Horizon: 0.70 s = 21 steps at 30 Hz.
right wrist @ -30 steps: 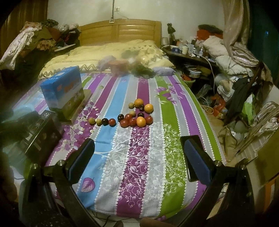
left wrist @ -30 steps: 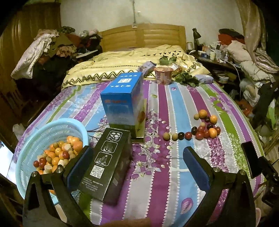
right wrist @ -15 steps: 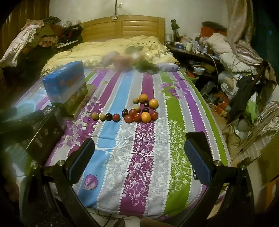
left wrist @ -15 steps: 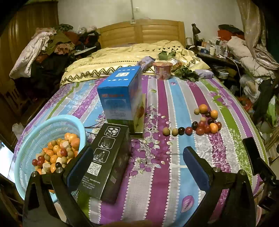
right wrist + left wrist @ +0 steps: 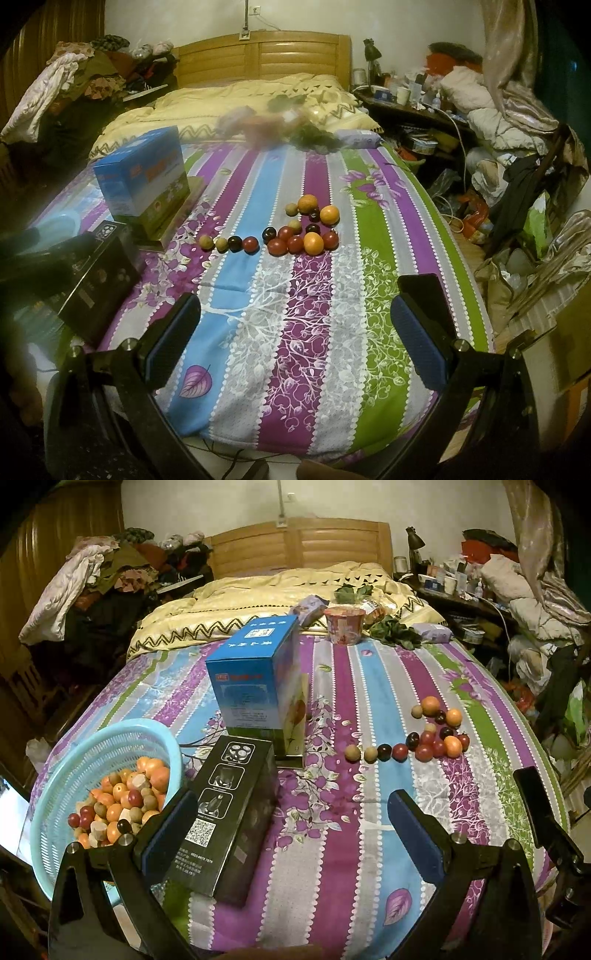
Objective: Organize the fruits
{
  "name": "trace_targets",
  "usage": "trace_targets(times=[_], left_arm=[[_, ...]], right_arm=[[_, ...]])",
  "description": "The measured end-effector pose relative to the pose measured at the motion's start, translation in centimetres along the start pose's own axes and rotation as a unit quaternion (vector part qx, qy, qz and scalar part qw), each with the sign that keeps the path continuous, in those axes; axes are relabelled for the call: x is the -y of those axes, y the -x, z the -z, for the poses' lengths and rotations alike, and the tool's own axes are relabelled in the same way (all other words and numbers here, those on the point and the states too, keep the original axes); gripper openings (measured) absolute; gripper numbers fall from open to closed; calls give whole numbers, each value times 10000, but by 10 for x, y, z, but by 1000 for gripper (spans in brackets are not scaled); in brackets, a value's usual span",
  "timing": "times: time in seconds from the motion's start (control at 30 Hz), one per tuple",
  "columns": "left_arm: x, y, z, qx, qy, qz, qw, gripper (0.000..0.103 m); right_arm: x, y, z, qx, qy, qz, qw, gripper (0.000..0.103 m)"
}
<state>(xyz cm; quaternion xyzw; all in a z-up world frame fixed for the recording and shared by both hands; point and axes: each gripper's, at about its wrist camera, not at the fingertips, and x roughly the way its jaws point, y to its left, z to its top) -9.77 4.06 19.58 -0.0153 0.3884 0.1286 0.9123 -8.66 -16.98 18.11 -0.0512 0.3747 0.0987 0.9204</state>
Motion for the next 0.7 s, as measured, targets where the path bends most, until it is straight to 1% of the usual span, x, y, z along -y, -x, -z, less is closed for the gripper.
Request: trace_targets(times=[0.6, 0.7], left_arm=[[2, 3, 4, -31, -4, 63, 10000, 103], [1, 8, 3, 87, 40, 47, 9999, 103]], right_arm=[[-5, 1, 3, 5, 8, -37, 10000, 103], [-6, 1, 3, 6, 8, -49, 10000, 103]])
